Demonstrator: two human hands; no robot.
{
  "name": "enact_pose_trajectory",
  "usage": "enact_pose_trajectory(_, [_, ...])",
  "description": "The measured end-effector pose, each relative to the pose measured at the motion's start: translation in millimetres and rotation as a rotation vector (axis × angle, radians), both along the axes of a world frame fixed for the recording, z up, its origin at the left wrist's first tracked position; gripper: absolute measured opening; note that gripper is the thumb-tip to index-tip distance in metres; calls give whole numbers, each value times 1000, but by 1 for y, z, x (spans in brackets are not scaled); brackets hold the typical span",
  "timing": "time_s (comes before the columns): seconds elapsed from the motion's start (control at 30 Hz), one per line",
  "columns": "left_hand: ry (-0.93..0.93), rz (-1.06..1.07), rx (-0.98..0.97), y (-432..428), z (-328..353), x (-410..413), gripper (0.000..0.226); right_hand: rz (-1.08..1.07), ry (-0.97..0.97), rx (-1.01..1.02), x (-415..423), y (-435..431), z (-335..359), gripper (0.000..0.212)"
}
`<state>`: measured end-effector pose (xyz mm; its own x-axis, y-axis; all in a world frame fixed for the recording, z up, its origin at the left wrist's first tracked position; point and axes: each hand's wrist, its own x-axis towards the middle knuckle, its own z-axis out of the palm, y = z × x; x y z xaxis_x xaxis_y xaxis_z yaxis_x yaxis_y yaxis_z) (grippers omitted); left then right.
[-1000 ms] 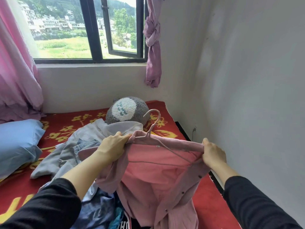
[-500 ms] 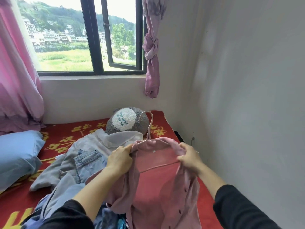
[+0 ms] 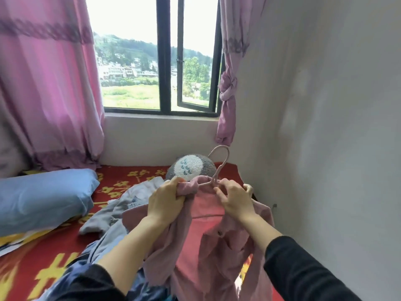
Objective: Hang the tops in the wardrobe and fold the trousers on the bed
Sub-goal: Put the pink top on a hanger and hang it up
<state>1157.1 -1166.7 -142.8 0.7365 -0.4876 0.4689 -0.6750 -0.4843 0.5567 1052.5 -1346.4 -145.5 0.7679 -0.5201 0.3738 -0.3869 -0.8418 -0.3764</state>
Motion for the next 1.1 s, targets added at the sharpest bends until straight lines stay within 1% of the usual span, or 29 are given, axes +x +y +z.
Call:
enact_pose_trajectory(0.03, [0, 45, -5, 9, 6, -4, 24, 16, -62, 32, 3, 5, 5, 16])
enact_pose_trajectory(0.1, [-6, 149, -9, 28, 18, -10, 31, 32, -220, 102, 6, 16, 18, 18])
enact_pose_trajectory(0.17, [31, 285, 54, 55, 25, -17, 35, 54, -325, 179, 6, 28, 31, 20])
enact_pose_trajectory(0.23, [137, 395, 172, 89, 21, -28, 37, 108, -306, 216, 5, 46, 37, 25])
enact_pose_trajectory(0.27, [193, 409, 186, 104, 16, -34, 36, 148, -279, 210, 3, 56, 39, 25])
enact_pose_trajectory(0.3, [243, 417, 171, 122, 11, -46, 35, 196, -252, 204, 0, 68, 38, 23])
enact_pose_trajectory(0.4, [274, 454, 95, 175, 9, -87, 39, 304, -265, 197, -8, 113, 42, 16])
enact_pose_trajectory(0.47, [221, 521, 21, 210, 22, -112, 48, 385, -344, 184, -10, 147, 54, 20])
enact_pose_trajectory(0.53, [108, 636, -59, 247, 39, -138, 53, 481, -457, 228, -13, 190, 74, 29])
enact_pose_trajectory(0.63, [-121, 833, -104, 307, 64, -172, 49, 607, -529, 316, -16, 260, 99, 35])
enact_pose_trajectory(0.67, [-163, 882, -106, 330, 70, -184, 45, 670, -527, 340, -17, 285, 102, 32])
enact_pose_trajectory(0.73, [-175, 934, -123, 384, 69, -204, 45, 770, -507, 363, -21, 340, 101, 22])
enact_pose_trajectory(0.8, [-164, 987, -124, 438, 61, -224, 47, 822, -453, 313, -27, 394, 95, 16])
enact_pose_trajectory(0.87, [-156, 1060, -117, 494, 52, -246, 46, 911, -350, 257, -35, 449, 93, 16])
enact_pose_trajectory(0.97, [-130, 1167, -106, 576, 45, -278, 43, 1079, -195, 211, -49, 529, 98, 37])
enact_pose_trajectory(1.0, [-149, 1193, -103, 604, 43, -287, 38, 1118, -174, 217, -53, 557, 100, 43])
enact_pose_trajectory(1.07, [-184, 1338, -99, 652, 39, -310, 20, 1166, -167, 266, -65, 616, 98, 47])
enact_pose_trajectory(1.1, [-186, 1448, -113, 667, 35, -321, 32, 1172, -166, 300, -72, 639, 97, 49])
